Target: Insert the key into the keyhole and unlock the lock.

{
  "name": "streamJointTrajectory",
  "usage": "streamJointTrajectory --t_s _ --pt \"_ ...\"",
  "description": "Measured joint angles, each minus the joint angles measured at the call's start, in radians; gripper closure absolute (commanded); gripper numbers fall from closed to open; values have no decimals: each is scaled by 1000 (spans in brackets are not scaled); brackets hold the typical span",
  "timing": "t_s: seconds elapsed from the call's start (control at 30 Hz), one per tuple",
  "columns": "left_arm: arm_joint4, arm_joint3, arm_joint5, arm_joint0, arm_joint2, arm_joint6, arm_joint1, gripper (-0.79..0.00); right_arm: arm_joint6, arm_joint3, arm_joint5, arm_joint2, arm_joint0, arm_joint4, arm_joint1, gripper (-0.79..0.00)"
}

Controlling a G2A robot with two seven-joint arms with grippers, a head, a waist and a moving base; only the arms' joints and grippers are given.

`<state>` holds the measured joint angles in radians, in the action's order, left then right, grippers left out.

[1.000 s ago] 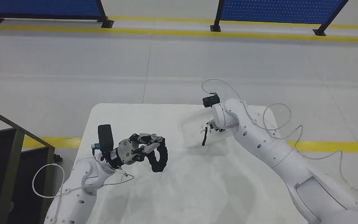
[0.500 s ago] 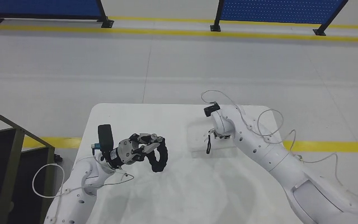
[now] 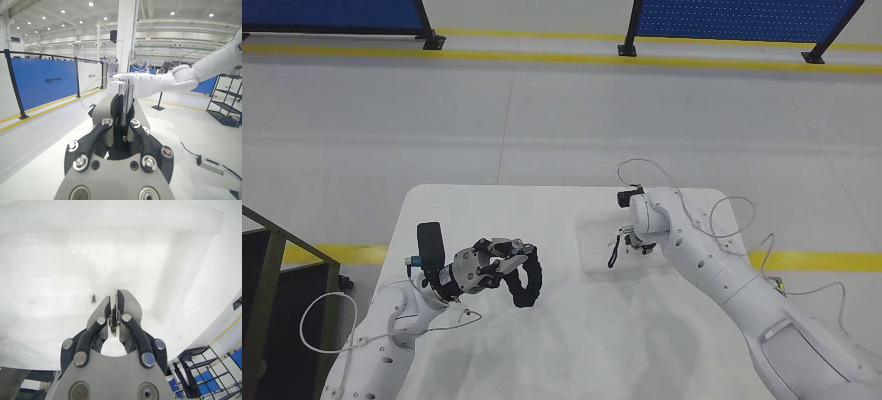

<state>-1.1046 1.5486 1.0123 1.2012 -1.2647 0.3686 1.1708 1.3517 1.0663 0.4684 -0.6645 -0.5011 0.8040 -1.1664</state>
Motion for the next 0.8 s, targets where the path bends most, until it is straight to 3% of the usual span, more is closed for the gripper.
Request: streamJointTrajectory --t_s 0.17,0.43,0.63,0.8 --pt "0 0 0 0 0 0 0 0 9 -9 -9 -22 -2 10 5 -99" --pt "0 0 0 0 0 0 0 0 17 55 -17 -99 -19 37 31 -219" --pt "0 0 0 0 0 0 0 0 45 153 -45 -173 -73 49 60 -296" --pt "0 0 0 0 0 0 0 0 62 283 -62 -228 -150 37 81 -305"
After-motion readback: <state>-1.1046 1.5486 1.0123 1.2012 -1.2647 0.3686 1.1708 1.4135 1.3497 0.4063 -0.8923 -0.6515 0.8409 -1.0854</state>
